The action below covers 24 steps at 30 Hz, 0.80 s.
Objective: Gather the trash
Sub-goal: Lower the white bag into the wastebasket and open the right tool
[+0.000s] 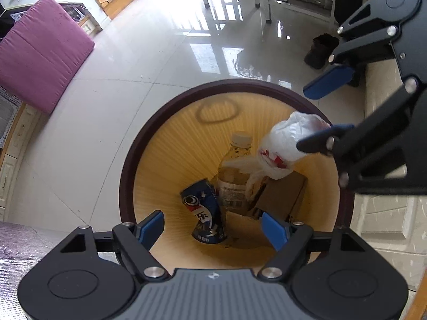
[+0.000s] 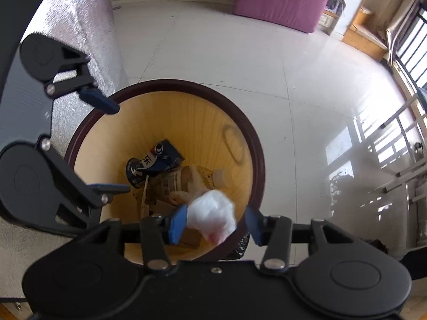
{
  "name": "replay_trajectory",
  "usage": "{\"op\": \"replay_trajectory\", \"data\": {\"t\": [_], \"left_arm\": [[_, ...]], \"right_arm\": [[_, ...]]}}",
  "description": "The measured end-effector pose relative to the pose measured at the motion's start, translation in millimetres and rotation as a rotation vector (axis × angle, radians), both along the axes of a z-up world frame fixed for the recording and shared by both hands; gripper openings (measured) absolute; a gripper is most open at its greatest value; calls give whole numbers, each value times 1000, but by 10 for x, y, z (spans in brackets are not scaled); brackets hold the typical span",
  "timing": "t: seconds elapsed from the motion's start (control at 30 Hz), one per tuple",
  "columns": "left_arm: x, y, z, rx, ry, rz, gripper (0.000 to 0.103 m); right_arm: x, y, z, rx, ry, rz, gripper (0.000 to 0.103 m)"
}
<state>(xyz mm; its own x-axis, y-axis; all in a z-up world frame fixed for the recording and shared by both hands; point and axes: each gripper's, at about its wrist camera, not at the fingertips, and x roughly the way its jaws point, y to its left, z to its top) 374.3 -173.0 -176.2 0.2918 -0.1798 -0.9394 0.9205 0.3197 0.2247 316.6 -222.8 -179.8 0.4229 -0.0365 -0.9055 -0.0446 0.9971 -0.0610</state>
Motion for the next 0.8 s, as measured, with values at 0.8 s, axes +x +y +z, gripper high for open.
{"op": "replay_trajectory", "data": {"t": [0.8], "left_arm": [[220, 45, 172, -1, 30, 187, 81]], "right_arm": [[418, 231, -825, -125, 141, 130, 16]]}}
